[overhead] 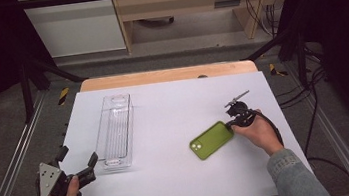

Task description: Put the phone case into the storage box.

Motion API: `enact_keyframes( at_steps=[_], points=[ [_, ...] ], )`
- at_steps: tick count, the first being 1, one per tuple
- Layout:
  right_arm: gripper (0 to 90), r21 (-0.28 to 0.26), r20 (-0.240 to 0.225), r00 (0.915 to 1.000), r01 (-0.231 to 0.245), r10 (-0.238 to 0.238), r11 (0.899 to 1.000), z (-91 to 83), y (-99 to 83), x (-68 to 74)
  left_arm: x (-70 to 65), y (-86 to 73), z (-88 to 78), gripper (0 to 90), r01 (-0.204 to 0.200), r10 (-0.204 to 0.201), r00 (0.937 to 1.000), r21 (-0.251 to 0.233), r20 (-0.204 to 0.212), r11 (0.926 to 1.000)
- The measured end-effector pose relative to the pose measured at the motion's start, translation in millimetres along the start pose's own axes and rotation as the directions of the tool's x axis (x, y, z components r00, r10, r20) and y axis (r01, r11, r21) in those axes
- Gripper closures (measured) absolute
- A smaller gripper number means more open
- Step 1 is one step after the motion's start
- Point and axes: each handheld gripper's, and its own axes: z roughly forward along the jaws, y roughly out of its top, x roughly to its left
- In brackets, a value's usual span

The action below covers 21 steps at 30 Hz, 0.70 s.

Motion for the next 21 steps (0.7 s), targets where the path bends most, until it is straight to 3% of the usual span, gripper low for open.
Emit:
enact_keyframes(
  at_steps=[14, 21],
  points=[
    [88.3, -0.013, 0.009, 0.9999, -0.006, 0.007, 1.000, -1.4, -1.6, 3.5, -1.0, 0.6, 0.4, 0.7, -0.002, 0.002, 1.0000, 0.001, 0.004, 1.0000],
    [88.3, -0.103, 0.009, 0.9997, -0.022, 0.023, 0.994, -15.5, -3.2, 14.7, -2.0, 2.7, -0.2, 0.7, 0.003, -0.003, 1.0000, 0.003, 0.006, 1.0000]
  ],
)
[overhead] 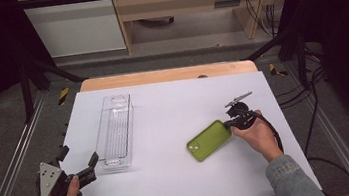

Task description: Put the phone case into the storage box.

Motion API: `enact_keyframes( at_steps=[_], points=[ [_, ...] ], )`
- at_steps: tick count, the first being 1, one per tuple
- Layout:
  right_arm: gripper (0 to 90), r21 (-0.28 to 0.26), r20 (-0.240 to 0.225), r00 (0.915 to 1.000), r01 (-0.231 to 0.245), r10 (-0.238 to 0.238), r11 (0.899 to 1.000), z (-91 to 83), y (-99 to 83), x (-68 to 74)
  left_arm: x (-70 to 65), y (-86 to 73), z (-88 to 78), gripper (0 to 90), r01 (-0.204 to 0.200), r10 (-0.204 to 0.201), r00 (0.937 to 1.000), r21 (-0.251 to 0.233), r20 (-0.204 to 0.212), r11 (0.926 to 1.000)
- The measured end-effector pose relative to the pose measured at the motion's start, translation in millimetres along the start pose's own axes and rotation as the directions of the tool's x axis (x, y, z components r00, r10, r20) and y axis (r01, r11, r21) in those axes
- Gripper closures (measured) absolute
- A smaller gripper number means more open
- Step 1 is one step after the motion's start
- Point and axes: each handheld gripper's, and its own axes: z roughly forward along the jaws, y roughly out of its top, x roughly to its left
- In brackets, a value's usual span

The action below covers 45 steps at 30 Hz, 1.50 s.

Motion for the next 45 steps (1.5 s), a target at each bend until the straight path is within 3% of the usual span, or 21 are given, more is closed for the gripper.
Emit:
enact_keyframes(
  at_steps=[5, 9, 14, 17, 18, 21, 26, 31, 35, 36, 40, 45],
  points=[
    [88.4, -0.086, 0.013, 0.9995, -0.029, 0.030, 0.996, -16.2, -4.0, 8.6, -3.4, 6.6, -3.7, 0.2, 0.003, -0.003, 1.0000, -0.021, 0.005, 0.9998],
    [88.3, -0.158, 0.025, 0.9982, -0.050, 0.054, 0.986, -22.9, -7.6, 13.7, -9.1, 10.4, -1.8, 0.0, 0.038, -0.038, 0.9993, -0.011, 0.000, 0.9992],
    [88.3, -0.271, 0.045, 0.9937, -0.087, 0.103, 0.959, -31.6, -17.9, 20.8, -21.4, 18.5, 9.7, 0.0, 0.055, -0.049, 0.9967, 0.102, -0.065, 0.9933],
    [88.3, -0.334, 0.042, 0.9919, -0.099, 0.120, 0.937, -32.8, -27.5, 24.7, -31.7, 20.9, 16.6, 0.0, 0.063, -0.055, 0.9972, 0.149, -0.051, 0.9868],
    [88.3, -0.347, 0.042, 0.9907, -0.107, 0.129, 0.932, -32.2, -29.6, 25.8, -36.6, 21.7, 19.5, 0.0, 0.042, -0.036, 0.9987, 0.162, -0.037, 0.9859],
    [88.3, -0.389, 0.048, 0.9873, -0.122, 0.152, 0.913, -29.5, -37.3, 26.6, -47.1, 23.8, 27.3, 0.0, 0.028, -0.028, 0.9996, 0.157, -0.003, 0.9873],
    [88.4, -0.468, 0.043, 0.9783, -0.159, 0.203, 0.869, -27.9, -45.5, 24.0, -62.4, 32.0, 40.0, 0.4, -0.004, 0.001, 0.9998, 0.176, 0.022, 0.9844],
    [88.4, -0.517, 0.025, 0.9752, -0.176, 0.220, 0.838, -31.3, -49.7, 29.7, -84.6, 45.4, 52.4, 0.8, -0.040, 0.033, 0.9986, 0.181, 0.043, 0.9827],
    [88.3, -0.532, 0.011, 0.9754, -0.181, 0.220, 0.827, -35.2, -52.5, 33.3, -99.4, 50.4, 58.6, 1.1, -0.043, 0.034, 0.9983, 0.194, 0.047, 0.9801],
    [88.4, -0.547, 0.007, 0.9723, -0.192, 0.234, 0.815, -39.1, -55.5, 33.8, -108.6, 52.0, 62.4, 1.1, -0.044, 0.034, 0.9979, 0.199, 0.055, 0.9791],
    [88.4, -0.564, 0.008, 0.9665, -0.207, 0.257, 0.799, -41.9, -59.7, 34.1, -122.6, 53.7, 68.1, 1.2, -0.067, 0.052, 0.9958, 0.209, 0.075, 0.9757],
    [88.4, -0.575, 0.022, 0.9667, -0.196, 0.255, 0.794, -40.6, -58.5, 37.5, -131.5, 53.6, 70.5, 1.4, -0.077, 0.060, 0.9943, 0.211, 0.088, 0.9745]
  ],
)
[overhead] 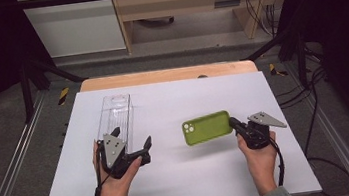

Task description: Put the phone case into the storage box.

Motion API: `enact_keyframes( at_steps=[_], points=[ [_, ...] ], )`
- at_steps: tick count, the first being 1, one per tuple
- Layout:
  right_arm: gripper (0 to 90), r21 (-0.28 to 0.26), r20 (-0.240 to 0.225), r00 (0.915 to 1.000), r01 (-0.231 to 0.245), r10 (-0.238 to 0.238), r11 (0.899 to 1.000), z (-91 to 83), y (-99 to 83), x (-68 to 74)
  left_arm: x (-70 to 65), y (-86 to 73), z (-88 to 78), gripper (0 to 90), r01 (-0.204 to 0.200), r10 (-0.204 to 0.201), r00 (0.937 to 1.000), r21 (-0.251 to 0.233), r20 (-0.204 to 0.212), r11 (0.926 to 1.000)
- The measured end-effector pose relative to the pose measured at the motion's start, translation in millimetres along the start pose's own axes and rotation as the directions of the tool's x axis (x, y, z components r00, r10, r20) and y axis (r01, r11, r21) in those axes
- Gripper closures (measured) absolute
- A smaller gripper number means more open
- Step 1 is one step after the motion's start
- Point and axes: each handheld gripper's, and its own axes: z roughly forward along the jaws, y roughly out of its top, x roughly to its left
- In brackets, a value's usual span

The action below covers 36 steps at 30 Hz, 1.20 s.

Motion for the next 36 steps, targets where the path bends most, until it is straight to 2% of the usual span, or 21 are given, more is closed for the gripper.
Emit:
enact_keyframes(
  at_steps=[4, 10, 16, 21, 26, 32, 36],
  points=[
    [88.4, -0.007, 0.004, 1.0000, 0.002, -0.002, 1.000, 1.5, -1.8, 1.7, -8.7, -0.5, 0.4, 1.4, -0.005, 0.005, 0.9998, 0.004, -0.020, 1.0000],
    [88.4, -0.028, 0.015, 0.9999, 0.007, -0.006, 1.000, 0.3, -1.5, 3.3, -22.8, -1.6, 7.8, 1.5, -0.002, 0.002, 1.0000, 0.022, 0.010, 0.9997],
    [88.4, -0.059, 0.026, 0.9997, 0.004, -0.003, 0.998, -2.3, -0.7, 4.7, -35.4, 1.0, 15.7, 4.1, -0.017, 0.017, 0.9998, 0.024, 0.010, 0.9996],
    [88.3, -0.093, 0.044, 0.9990, -0.009, 0.013, 0.996, -4.1, -0.3, 6.5, -44.7, 2.9, 24.4, 4.9, -0.028, 0.027, 0.9990, 0.029, 0.035, 0.9992],
    [88.4, -0.128, 0.065, 0.9977, -0.011, 0.020, 0.992, -3.3, 1.0, 11.2, -52.9, 3.8, 31.2, 4.9, -0.006, 0.004, 0.9984, 0.038, 0.056, 0.9993],
    [88.3, -0.138, 0.057, 0.9984, -0.001, 0.009, 0.990, -0.5, 0.9, 20.1, -62.4, 2.1, 41.0, 6.3, 0.013, -0.018, 0.9965, 0.064, 0.082, 0.9978],
    [88.4, -0.142, 0.052, 0.9986, 0.002, 0.006, 0.990, -0.6, 1.2, 23.1, -65.4, 1.6, 45.6, 12.4, 0.045, -0.052, 0.9947, 0.080, 0.089, 0.9958]
  ],
)
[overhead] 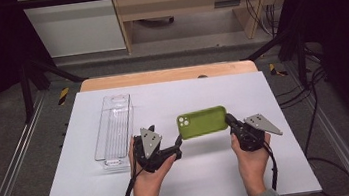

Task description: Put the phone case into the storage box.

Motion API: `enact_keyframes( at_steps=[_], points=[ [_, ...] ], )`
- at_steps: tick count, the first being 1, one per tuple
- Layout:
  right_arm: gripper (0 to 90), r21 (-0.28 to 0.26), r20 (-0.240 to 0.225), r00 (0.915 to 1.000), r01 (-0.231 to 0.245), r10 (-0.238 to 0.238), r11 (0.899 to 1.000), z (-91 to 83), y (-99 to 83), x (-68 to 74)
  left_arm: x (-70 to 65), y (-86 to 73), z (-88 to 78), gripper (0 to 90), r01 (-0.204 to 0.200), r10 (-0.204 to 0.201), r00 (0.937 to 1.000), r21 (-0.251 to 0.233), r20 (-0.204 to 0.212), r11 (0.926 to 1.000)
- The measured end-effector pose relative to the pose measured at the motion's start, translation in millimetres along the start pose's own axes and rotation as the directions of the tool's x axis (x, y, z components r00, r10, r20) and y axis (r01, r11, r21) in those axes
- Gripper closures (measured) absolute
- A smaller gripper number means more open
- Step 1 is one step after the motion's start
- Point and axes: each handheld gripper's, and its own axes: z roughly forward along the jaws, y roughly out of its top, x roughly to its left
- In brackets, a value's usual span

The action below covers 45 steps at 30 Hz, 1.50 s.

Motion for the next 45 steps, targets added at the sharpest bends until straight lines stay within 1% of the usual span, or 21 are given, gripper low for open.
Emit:
enact_keyframes(
  at_steps=[3, 8, 10, 13, 17, 18, 21, 22, 24, 26, 28, 31, 32, 37, 41, 43, 45],
  points=[
    [88.3, -0.001, -0.003, 1.0000, 0.005, -0.005, 1.000, 0.2, -0.3, 0.7, -2.4, -0.2, 2.7, 20.0, 0.009, -0.009, 0.9998, 0.017, 0.015, 0.9998],
    [88.3, -0.006, -0.004, 1.0000, 0.006, -0.006, 1.000, -0.3, 0.0, 2.3, -9.1, -0.8, 6.6, 34.2, -0.002, 0.001, 0.9994, 0.030, 0.036, 0.9995],
    [88.4, -0.007, -0.007, 1.0000, 0.007, -0.007, 1.000, -0.3, 0.0, 2.9, -12.2, -1.0, 8.2, 38.2, -0.011, 0.010, 0.9995, 0.036, 0.030, 0.9993],
    [88.4, -0.008, -0.009, 0.9999, 0.009, -0.009, 1.000, -0.5, 0.0, 4.1, -14.0, -0.9, 10.8, 44.1, -0.010, 0.009, 0.9997, 0.043, 0.021, 0.9990],
    [88.4, -0.013, -0.010, 0.9998, 0.015, -0.015, 1.000, -0.8, 0.1, 5.7, -14.1, -0.7, 13.3, 52.7, 0.008, -0.010, 0.9997, 0.055, 0.023, 0.9984],
    [88.4, -0.013, -0.009, 0.9998, 0.015, -0.015, 1.000, -0.9, 0.2, 6.2, -14.3, -0.9, 13.9, 54.2, 0.016, -0.017, 0.9996, 0.057, 0.024, 0.9983],
    [88.4, -0.014, -0.012, 0.9998, 0.017, -0.017, 1.000, -0.8, 0.2, 6.7, -14.2, -1.3, 14.9, 58.6, 0.017, -0.018, 0.9996, 0.065, 0.020, 0.9978],
    [88.3, -0.015, -0.013, 0.9998, 0.018, -0.018, 1.000, -1.0, 0.3, 6.9, -13.6, -1.5, 16.5, 60.1, 0.030, -0.031, 0.9994, 0.065, 0.015, 0.9975],
    [88.3, -0.016, -0.015, 0.9997, 0.018, -0.019, 1.000, -1.4, 0.6, 7.2, -13.7, -1.8, 17.6, 62.3, 0.047, -0.048, 0.9986, 0.070, 0.020, 0.9964],
    [88.3, -0.017, -0.015, 0.9997, 0.017, -0.017, 1.000, -1.6, 0.7, 7.4, -13.6, -1.9, 18.1, 65.4, 0.052, -0.053, 0.9984, 0.072, 0.021, 0.9961],
    [88.3, -0.016, -0.016, 0.9997, 0.020, -0.020, 1.000, -1.8, 0.4, 8.1, -13.5, -2.1, 18.9, 68.5, 0.069, -0.072, 0.9970, 0.077, 0.029, 0.9946],
    [88.3, -0.016, -0.017, 0.9996, 0.021, -0.021, 1.000, -1.6, -0.1, 9.1, -13.2, -2.1, 19.1, 71.6, 0.077, -0.079, 0.9965, 0.082, 0.026, 0.9937],
    [88.3, -0.018, -0.015, 0.9996, 0.025, -0.025, 1.000, -2.0, -0.4, 9.5, -12.1, -2.4, 19.4, 72.9, 0.086, -0.089, 0.9956, 0.093, 0.028, 0.9920],
    [88.3, -0.026, -0.005, 0.9996, 0.027, -0.027, 0.999, -2.4, -1.4, 11.8, -8.6, -2.3, 21.6, 78.7, 0.138, -0.142, 0.9896, 0.101, 0.027, 0.9852],
    [88.3, -0.028, -0.004, 0.9996, 0.028, -0.028, 0.999, -3.1, -1.3, 12.4, -7.7, -1.2, 23.2, 80.1, 0.153, -0.155, 0.9877, 0.099, 0.017, 0.9833],
    [88.2, -0.027, -0.005, 0.9996, 0.026, -0.026, 0.999, -2.7, -1.7, 12.5, -7.5, -0.2, 23.2, 80.8, 0.166, -0.168, 0.9858, 0.095, 0.012, 0.9815],
    [88.3, -0.026, -0.006, 0.9995, 0.030, -0.030, 0.999, -2.5, -2.0, 13.0, -7.3, 0.1, 23.2, 81.2, 0.169, -0.170, 0.9854, 0.091, 0.005, 0.9814]
  ],
)
